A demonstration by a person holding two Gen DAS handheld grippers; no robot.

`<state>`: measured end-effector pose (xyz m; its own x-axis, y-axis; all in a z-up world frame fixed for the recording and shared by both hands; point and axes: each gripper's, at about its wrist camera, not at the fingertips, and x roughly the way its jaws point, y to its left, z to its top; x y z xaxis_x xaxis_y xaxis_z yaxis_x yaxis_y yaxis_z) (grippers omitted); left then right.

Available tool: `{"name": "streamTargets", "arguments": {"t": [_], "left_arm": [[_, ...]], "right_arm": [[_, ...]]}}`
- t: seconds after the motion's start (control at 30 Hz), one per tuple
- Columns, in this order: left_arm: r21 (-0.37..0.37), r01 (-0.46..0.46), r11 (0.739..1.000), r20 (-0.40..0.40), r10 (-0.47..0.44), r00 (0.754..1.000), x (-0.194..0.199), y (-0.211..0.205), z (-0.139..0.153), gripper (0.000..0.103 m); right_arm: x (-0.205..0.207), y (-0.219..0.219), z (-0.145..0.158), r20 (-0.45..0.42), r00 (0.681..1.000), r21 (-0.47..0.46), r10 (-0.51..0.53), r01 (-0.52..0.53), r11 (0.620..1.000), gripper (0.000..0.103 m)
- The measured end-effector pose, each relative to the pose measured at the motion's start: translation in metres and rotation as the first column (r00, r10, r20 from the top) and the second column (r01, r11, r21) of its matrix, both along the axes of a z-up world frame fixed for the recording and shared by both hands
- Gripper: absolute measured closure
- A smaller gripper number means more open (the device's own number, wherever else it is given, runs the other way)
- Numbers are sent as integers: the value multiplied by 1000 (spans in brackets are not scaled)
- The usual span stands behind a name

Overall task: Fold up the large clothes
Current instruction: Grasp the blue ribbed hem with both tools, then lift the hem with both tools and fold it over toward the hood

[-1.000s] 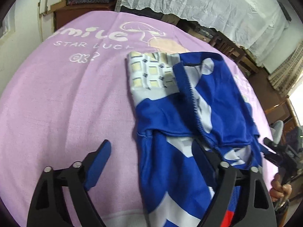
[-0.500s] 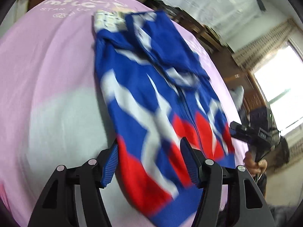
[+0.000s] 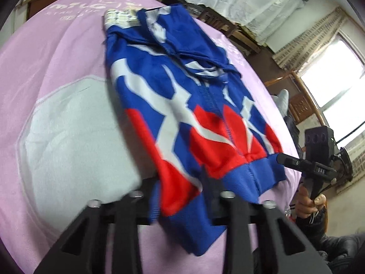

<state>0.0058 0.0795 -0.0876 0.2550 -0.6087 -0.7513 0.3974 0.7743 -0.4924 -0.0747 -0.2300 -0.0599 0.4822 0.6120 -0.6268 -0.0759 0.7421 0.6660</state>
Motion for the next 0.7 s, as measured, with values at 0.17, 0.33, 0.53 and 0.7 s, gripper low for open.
{"name": "streamTargets", "arguments": {"t": [0.17, 0.33, 0.53, 0.7], "left_arm": [[-27, -13, 1000, -23, 13, 1000, -7, 7, -3, 86], [-39, 0, 999, -2, 0, 1000, -9, -4, -2, 77], [-24, -33, 999, 28, 34, 999, -8, -1, 4, 90], [-28, -38, 999, 120, 41, 992, -9, 2, 35, 90]], "right_arm": [[-7, -8, -3, 4, 1000, 23, -7, 7, 1000, 71], [-6, -4, -3, 21, 1000, 17, 2, -3, 1000, 73], [-12, -12, 2, 52, 998, 78, -44, 40, 996, 78], [-7, -18, 20, 101, 994, 128, -51, 38, 991, 79]]}}
